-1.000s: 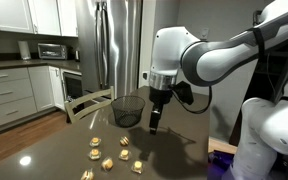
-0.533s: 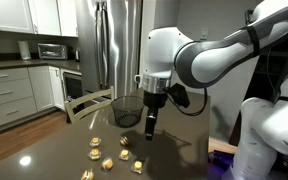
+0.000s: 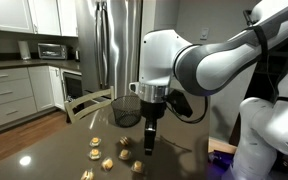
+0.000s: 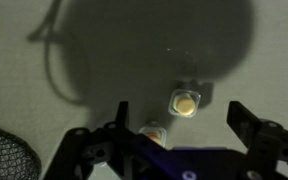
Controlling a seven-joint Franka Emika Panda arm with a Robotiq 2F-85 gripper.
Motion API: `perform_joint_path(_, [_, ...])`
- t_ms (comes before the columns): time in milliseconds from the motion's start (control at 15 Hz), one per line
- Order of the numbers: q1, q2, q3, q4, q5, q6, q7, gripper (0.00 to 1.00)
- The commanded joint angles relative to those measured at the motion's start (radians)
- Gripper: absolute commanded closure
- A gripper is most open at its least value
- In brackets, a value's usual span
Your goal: Put one packet in the black basket
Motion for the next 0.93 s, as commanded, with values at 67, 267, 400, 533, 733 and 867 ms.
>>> perform_joint_path(67, [0.019,0.063,0.038,0.021,0.016,0.063,0.004,0.0])
perform_joint_path(267, [0.002,0.094,0.079,0.011,-0.045,0.165,0.058,0.0])
perform_joint_path(400, [-0.009,0.119,0.092,0.013,-0.086,0.209,0.092,0.0])
perform_joint_path(533, [-0.016,0.143,0.093,0.017,-0.116,0.222,0.117,0.0])
perform_joint_path(733, [-0.021,0.169,0.079,0.028,-0.121,0.189,0.119,0.0])
perform_joint_path(867, [-0.027,0.178,0.072,0.029,-0.115,0.188,0.114,0.0])
